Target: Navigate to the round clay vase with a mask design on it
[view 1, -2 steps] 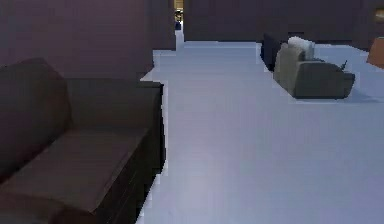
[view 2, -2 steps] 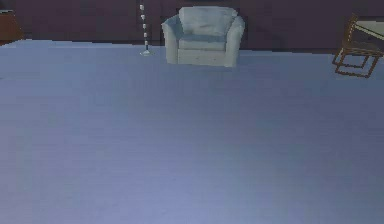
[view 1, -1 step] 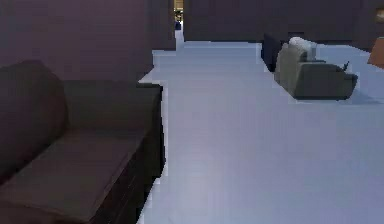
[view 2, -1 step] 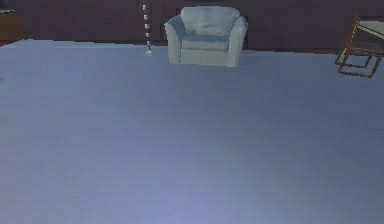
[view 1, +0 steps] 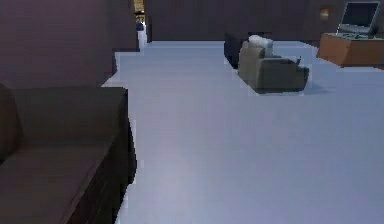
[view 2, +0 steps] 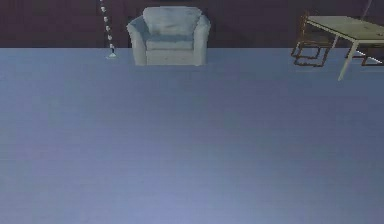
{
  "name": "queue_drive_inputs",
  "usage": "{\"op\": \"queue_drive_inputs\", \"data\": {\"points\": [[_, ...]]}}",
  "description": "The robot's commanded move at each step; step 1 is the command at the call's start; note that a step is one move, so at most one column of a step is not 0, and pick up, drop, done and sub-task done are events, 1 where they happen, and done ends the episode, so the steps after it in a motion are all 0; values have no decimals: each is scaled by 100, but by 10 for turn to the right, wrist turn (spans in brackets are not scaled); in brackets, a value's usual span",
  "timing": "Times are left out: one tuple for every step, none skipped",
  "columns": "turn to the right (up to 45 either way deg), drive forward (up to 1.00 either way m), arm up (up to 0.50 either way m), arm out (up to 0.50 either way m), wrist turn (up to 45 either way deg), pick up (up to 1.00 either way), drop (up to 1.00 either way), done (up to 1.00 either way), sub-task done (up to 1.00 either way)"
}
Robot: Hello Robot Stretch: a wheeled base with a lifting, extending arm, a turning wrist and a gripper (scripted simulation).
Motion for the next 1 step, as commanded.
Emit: {"op": "queue_drive_inputs", "data": {"points": [[0,100,0,0,0,0,0,0,0]]}}
